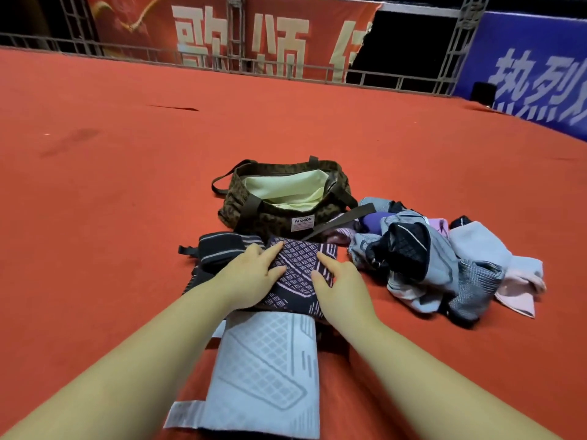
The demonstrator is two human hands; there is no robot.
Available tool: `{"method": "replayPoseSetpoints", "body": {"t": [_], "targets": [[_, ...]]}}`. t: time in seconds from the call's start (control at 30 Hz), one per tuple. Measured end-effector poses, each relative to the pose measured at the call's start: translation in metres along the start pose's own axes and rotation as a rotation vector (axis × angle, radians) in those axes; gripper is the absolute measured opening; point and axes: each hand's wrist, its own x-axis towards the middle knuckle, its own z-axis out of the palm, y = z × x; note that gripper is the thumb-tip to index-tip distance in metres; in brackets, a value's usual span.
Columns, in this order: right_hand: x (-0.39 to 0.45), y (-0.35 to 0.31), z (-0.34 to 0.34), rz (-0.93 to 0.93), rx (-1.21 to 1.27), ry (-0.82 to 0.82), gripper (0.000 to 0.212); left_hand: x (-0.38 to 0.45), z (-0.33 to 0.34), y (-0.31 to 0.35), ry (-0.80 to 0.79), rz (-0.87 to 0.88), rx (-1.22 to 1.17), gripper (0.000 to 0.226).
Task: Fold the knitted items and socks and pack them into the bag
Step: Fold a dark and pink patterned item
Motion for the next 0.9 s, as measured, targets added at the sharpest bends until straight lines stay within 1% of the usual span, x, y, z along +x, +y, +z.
{"method": "replayPoseSetpoints", "body": {"t": [0.07, 0.1, 0.2, 0.3, 0.37, 0.5, 0.6, 0.63, 0.7, 0.77, 0.83, 0.87, 0.9], "targets": [[-0.002, 0.006, 0.005, -0.01, -0.167, 0.031, 0.043, -0.002, 0.004, -0.003, 0.012, -0.007, 0.251, 0.06], [-0.003, 0.009, 0.007, -0.024, -0.234, 0.026, 0.043, -0.002, 0.006, -0.005, -0.002, -0.01, 0.309, 0.061], [0.0, 0.017, 0.011, -0.095, -0.343, -0.083, 0.049, -0.002, 0.011, -0.012, -0.073, -0.002, 0.366, 0.064], [0.004, 0.02, 0.014, -0.129, -0.408, -0.187, 0.052, -0.003, 0.015, -0.012, -0.046, 0.07, 0.486, 0.073], [0.006, 0.022, 0.014, -0.122, -0.412, -0.23, 0.053, -0.003, 0.013, -0.01, -0.069, 0.098, 0.54, 0.075], [0.008, 0.024, 0.011, -0.089, -0.397, -0.34, 0.055, -0.003, 0.004, 0.0, -0.199, 0.069, 0.534, 0.07], [0.007, 0.022, 0.002, -0.128, -0.459, -0.339, 0.059, -0.002, -0.001, 0.008, -0.231, 0.037, 0.592, 0.07], [0.005, 0.022, -0.004, -0.162, -0.48, -0.307, 0.06, -0.002, -0.006, 0.013, -0.224, 0.033, 0.635, 0.069], [0.001, 0.027, -0.017, -0.262, -0.491, -0.185, 0.062, -0.003, -0.015, 0.029, -0.158, 0.078, 0.69, 0.067], [-0.005, 0.037, -0.033, -0.366, -0.467, 0.042, 0.063, -0.003, -0.016, 0.056, -0.041, 0.175, 0.644, 0.066], [-0.008, 0.057, -0.05, -0.421, -0.391, 0.265, 0.057, 0.0, -0.007, 0.087, 0.07, 0.28, 0.491, 0.064], [-0.007, 0.068, -0.059, -0.403, -0.346, 0.342, 0.056, 0.003, 0.0, 0.104, 0.105, 0.31, 0.35, 0.063], [-0.006, 0.08, -0.069, -0.352, -0.323, 0.387, 0.059, 0.007, 0.008, 0.122, 0.119, 0.315, 0.152, 0.06]]}}
